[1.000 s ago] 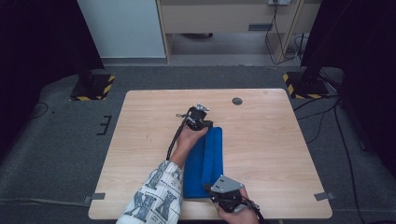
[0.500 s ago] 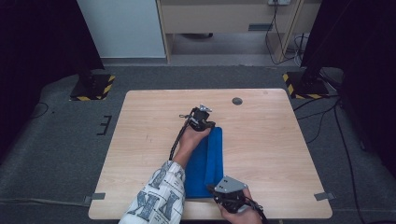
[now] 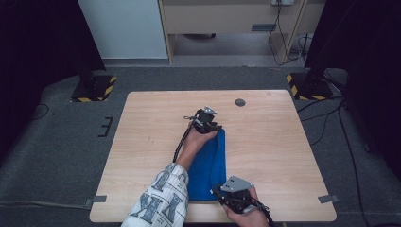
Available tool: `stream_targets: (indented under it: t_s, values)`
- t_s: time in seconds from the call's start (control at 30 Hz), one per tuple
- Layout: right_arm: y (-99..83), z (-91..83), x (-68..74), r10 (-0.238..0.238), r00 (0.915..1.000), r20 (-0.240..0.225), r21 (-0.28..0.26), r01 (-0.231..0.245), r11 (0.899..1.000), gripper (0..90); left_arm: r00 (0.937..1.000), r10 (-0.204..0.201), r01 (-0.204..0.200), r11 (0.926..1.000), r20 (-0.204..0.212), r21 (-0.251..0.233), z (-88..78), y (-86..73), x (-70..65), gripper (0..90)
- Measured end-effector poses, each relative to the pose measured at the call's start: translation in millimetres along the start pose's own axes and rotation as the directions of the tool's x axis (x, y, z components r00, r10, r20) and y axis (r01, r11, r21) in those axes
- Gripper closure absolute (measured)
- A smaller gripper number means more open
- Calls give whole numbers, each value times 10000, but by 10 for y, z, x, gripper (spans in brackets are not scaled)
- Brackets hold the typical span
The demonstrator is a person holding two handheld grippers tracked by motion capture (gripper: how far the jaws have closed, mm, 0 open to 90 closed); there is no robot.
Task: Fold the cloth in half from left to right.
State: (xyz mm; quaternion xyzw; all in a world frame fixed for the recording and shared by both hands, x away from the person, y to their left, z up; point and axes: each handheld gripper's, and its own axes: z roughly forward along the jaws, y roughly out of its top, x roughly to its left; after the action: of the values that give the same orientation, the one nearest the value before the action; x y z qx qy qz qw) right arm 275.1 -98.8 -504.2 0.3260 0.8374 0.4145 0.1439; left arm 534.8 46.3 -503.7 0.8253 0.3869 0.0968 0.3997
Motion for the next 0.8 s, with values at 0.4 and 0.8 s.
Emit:
stream_targets:
  t_s: [0.4, 0.8]
  values:
    - [-23, -69, -127, 751, 9971, 95, 250, -753, 9968, 437, 9999, 66, -55, 9974, 153, -721, -95, 35, 2, 353]
    - [-34, -55, -217, 723, 9960, 524, 131, -730, 9972, 229, 9989, 284, -262, 9978, 363, -616, -209, 15, 5, 233]
